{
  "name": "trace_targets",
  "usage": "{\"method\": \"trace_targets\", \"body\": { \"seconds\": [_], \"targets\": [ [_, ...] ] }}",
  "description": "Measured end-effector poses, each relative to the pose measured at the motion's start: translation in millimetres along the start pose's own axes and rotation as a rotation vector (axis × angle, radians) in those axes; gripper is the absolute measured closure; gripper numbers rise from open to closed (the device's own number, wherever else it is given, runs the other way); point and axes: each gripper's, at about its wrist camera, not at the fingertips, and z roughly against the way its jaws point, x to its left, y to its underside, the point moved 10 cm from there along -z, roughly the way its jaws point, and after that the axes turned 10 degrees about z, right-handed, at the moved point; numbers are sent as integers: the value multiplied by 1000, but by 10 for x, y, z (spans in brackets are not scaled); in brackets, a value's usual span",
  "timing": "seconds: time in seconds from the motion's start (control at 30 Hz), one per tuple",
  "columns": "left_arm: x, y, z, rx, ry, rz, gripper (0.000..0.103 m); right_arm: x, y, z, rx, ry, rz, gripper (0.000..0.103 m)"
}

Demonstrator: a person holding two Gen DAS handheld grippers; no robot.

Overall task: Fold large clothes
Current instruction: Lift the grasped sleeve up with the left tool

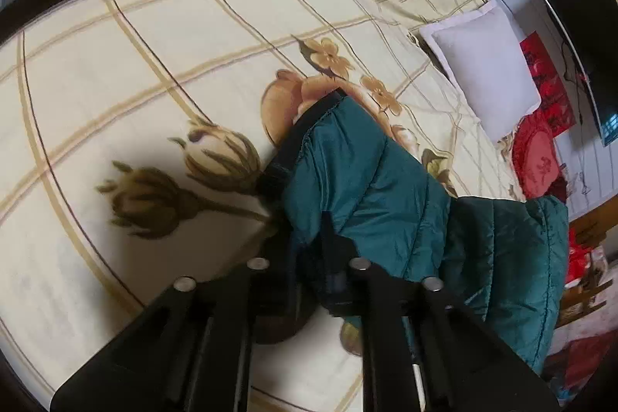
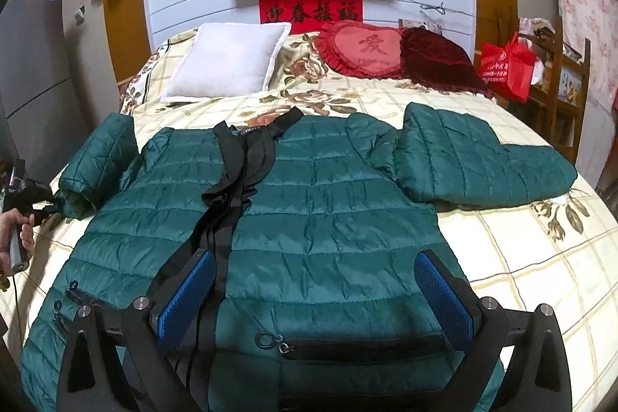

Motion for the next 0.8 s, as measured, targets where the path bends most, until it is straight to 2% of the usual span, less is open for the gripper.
{"method": "trace_targets", "body": {
  "seconds": [0.07,0.2,0.33,0.47,0.53,0.6,0.67,0.8],
  "targets": [
    [7,-78,126,-70,-21,-35,98,-4,-1,-3,-1,-2,-6,1],
    [285,-322,482,-194,-63,8,99,16,-4,5,-4,-3,-3,1],
    [455,-500,840,-267,-75,3,99,6,-16,29,-11,-4,-3,1],
    [463,-662,1222,-377,-134,-24,99,-18,-10,41,-11,-1,-14,1],
    [292,-641,1299,-365,-77,-47,100,-34,-3,44,-7,2,-17,1],
    [-152,-487,1378,-339,14,-144,100,-70,22,33,6,20,-18,1],
    [-605,-283,1443,-330,85,-242,100,-105,52,11,22,34,-20,1],
    [-1510,345,1526,-248,260,-379,100,-148,105,-24,48,46,-19,1]
  ]
}}
